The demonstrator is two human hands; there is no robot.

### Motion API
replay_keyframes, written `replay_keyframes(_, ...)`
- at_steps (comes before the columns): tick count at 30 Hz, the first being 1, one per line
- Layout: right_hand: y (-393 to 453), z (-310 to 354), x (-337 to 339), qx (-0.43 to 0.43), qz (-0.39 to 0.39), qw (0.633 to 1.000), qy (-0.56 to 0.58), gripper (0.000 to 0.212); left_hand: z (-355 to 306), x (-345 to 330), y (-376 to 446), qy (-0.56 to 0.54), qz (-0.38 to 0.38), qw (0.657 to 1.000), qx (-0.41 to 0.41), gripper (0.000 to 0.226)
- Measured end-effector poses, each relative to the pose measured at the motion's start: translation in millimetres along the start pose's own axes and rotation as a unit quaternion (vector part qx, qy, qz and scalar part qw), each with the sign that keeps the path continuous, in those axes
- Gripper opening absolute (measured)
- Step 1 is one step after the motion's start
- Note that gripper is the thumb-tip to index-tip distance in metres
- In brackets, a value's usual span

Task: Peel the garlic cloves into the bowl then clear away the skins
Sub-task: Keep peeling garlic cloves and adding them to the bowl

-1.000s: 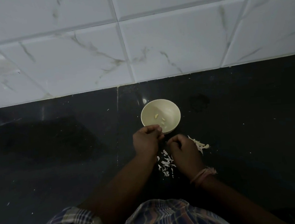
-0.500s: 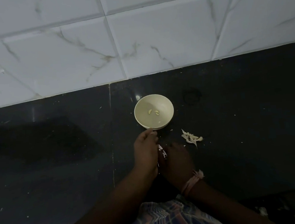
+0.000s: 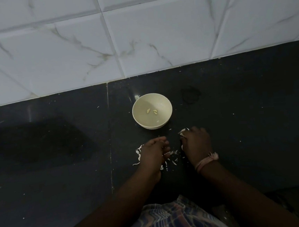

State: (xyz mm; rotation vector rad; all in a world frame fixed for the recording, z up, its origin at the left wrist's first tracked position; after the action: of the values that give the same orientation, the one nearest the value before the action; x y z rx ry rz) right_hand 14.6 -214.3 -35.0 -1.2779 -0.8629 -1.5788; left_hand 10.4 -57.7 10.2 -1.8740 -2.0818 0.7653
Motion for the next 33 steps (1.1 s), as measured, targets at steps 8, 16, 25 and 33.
replay_keyframes(8, 14, 0, -5, 0.029, 0.042, 0.998, -0.035, 0.014, 5, 2, 0, 0.012, 0.008, 1.000, 0.008, 0.021)
replay_keyframes(16, 14, 0, -21, 0.121, 0.015, 0.983, -0.135, 0.005, 5, -4, -5, 0.008, 0.029, 0.999, 0.028, 0.019)
replay_keyframes(25, -7, 20, 23, 0.016, 0.049, 0.967, 0.249, 0.008, 1, 2, -4, -0.006, 0.026, 1.000, -0.017, 0.017)
replay_keyframes(33, -35, 49, 41, -0.155, 0.160, 0.793, 0.566, 0.006, -8, 12, -9, -0.059, 0.084, 0.993, -0.066, 0.022)
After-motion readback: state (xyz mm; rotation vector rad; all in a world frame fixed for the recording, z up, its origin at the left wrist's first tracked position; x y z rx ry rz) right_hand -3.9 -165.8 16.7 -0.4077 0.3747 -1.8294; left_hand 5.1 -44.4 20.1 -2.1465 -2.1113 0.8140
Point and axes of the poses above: each hand's wrist, its own y-axis towards the middle knuckle, its own x-axis out of the back of the hand, z = x × y, the point moved 1 cm from there along y, towards the middle knuckle, and after that the axes turned 11 degrees about -x, right-handed, at the moved point
